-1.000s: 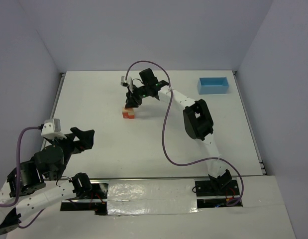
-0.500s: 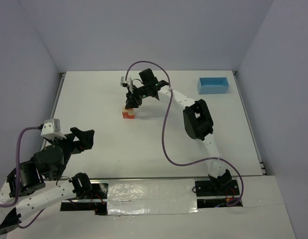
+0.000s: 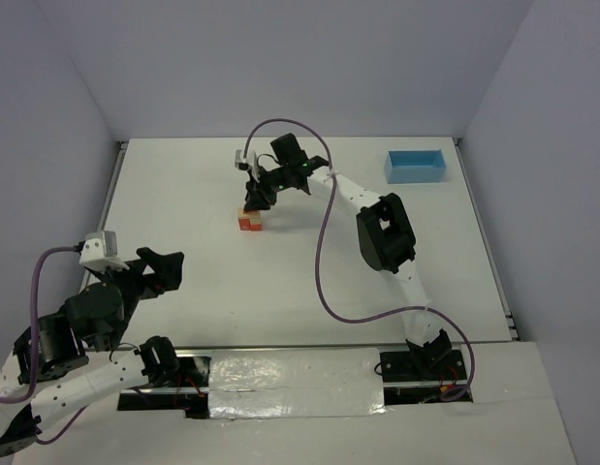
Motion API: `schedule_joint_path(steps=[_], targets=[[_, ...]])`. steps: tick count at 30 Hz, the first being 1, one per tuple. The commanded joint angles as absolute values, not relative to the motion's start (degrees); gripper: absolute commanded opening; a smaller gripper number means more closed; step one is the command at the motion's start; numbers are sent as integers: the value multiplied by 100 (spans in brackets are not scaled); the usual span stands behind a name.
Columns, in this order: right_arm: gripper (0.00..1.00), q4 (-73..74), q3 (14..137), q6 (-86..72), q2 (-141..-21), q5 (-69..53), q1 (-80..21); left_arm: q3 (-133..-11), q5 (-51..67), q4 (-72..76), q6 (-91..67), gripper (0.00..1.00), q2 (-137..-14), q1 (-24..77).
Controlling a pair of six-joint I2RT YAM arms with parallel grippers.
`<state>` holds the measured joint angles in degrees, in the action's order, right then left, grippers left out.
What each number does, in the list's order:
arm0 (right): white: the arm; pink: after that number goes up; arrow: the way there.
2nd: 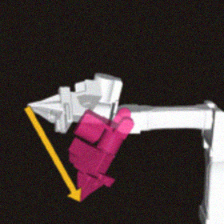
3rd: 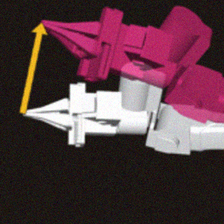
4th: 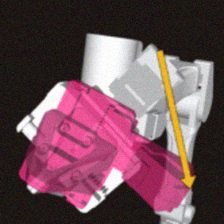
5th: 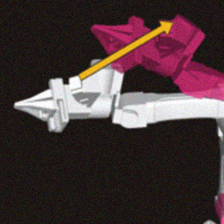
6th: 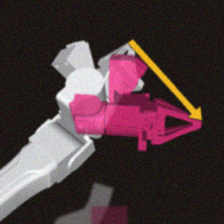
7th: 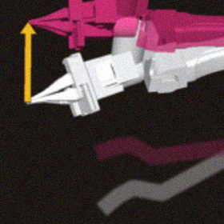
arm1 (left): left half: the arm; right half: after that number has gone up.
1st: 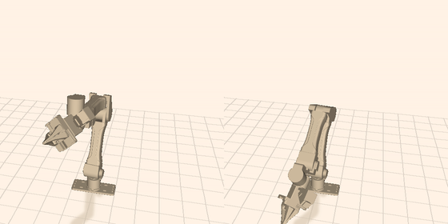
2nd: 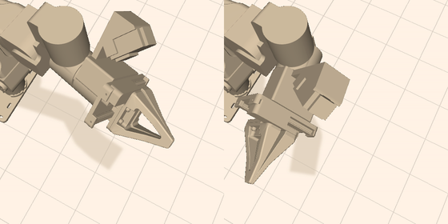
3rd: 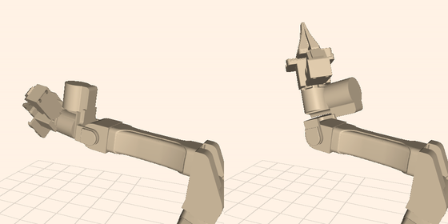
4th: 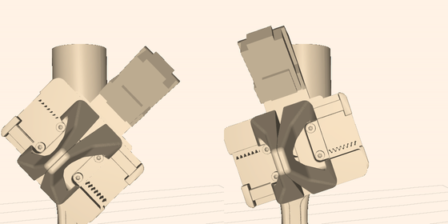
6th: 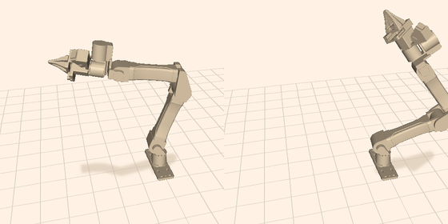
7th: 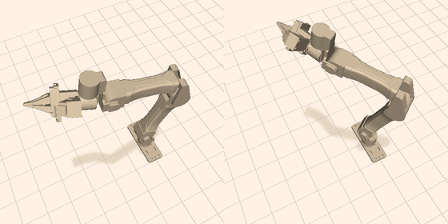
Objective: Build the wood block tower
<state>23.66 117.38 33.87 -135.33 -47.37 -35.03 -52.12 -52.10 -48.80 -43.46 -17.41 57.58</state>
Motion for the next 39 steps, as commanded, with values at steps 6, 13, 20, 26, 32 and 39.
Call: schedule_joint_path(steps=[6, 13, 20, 26, 32, 39], targets=[[35, 2514, 12006, 3524, -13509, -4667, -3612, -5177, -5186, -4667, -4228, 99, -1731, 5783], [38, 2496, 11988, 3533, -13500, -4623, -3639, -5177, -5177, -4658, -4227, 100, -1705, 5783], [39, 2461, 11953, 3498, -13491, -4605, -3647, -5168, -5168, -4667, -4210, 99, -1679, 5783], [47, 2382, 11874, 3489, -13447, -4597, -3630, -5159, -5159, -4641, -4210, 99, -1644, 5783], [51, 2373, 11857, 3480, -13439, -4597, -3647, -5159, -5159, -4641, -4201, 100, -1644, 5783], [49, 2434, 11874, 3542, -13447, -4641, -3630, -5150, -5150, -4632, -4201, 100, -1635, 5783]])
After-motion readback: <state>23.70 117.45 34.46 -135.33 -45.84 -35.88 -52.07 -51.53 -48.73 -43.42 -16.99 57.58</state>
